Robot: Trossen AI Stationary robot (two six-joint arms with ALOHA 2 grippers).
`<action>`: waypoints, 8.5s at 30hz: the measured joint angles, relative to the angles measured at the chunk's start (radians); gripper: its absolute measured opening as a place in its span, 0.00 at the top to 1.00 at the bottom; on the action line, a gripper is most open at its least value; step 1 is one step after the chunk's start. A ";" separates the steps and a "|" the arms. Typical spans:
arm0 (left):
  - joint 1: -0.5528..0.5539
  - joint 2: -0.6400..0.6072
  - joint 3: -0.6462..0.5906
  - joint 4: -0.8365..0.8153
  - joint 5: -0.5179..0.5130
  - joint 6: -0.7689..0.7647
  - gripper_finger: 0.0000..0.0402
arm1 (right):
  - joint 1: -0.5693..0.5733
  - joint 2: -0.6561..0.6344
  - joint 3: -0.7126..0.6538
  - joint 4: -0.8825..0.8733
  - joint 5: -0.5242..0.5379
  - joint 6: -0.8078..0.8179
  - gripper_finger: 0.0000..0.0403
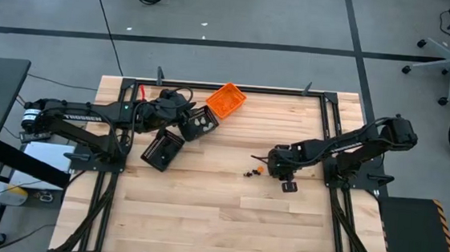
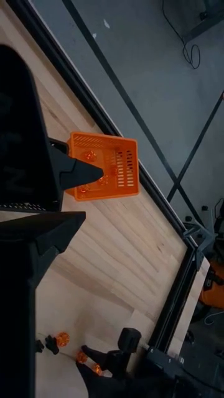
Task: Sort Halloween decoration
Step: Put the orange pumpkin toy into the orange bin
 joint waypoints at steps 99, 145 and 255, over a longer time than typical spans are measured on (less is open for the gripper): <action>0.000 0.000 0.000 0.000 0.000 0.000 1.00 | -0.524 0.508 0.539 0.779 0.041 0.013 0.62; 0.000 0.000 0.000 0.000 0.000 0.000 1.00 | -0.117 0.211 0.408 -0.243 -0.125 0.002 0.63; 0.000 0.000 0.000 0.000 0.000 0.000 1.00 | -0.544 0.217 0.433 0.654 -0.225 -0.338 0.74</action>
